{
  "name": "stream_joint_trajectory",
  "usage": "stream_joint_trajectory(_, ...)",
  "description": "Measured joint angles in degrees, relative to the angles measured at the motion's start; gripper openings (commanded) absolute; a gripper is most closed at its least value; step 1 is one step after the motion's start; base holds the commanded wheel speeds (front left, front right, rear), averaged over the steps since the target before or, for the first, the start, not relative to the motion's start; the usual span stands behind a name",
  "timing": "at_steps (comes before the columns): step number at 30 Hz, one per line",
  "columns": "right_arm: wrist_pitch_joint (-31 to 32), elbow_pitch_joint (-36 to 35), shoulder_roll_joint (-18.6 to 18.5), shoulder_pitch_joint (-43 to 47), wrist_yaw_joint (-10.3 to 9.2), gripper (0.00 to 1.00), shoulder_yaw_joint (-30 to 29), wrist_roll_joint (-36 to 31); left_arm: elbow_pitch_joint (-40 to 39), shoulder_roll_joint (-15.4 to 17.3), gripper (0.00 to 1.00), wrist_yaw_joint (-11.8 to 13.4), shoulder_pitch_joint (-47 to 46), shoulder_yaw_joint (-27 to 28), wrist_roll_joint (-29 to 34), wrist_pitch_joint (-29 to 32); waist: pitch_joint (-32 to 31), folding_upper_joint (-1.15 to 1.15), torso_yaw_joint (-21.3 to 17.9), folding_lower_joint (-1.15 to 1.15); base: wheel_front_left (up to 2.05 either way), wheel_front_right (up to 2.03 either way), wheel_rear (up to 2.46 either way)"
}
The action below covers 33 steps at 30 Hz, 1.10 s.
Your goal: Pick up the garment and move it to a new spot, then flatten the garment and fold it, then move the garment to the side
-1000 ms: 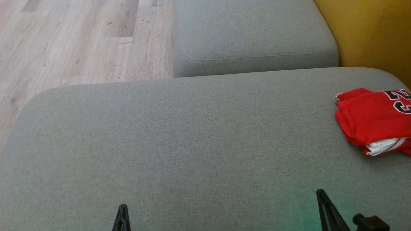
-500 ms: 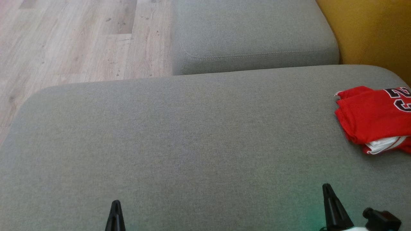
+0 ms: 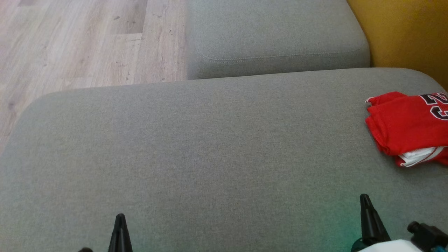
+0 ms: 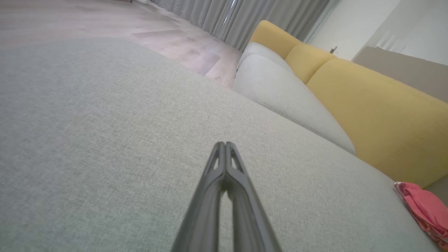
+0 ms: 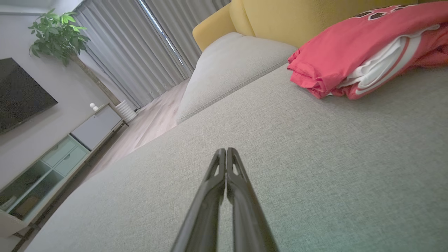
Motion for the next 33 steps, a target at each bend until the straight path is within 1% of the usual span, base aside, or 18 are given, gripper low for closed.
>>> stream_joint_trajectory(16, 2.53, 0.57, -0.01, -2.57, 0.0, 0.0, -1.26, 10.81, 1.05, 0.15, 0.0, -1.72, -2.44, 1.8, -10.5, 2.2, 0.74, 0.0, -0.14, 0.0, 0.0, 0.0, 0.0)
stream_joint_trajectory(22, 3.2, 0.66, -0.01, -3.77, 0.0, 0.0, -1.83, 14.18, 1.67, 0.2, 0.0, -2.02, -3.02, 2.81, -13.76, 3.15, 0.97, 0.0, -0.19, 0.0, 0.0, 0.0, 0.0)
stream_joint_trajectory(33, 5.05, 0.98, -0.01, -4.88, 0.0, 0.0, -2.72, 21.5, 2.52, 0.25, 0.0, -3.52, -4.99, 3.87, -20.85, 4.72, 1.48, 0.0, -0.28, 0.0, 0.0, 0.0, 0.0)
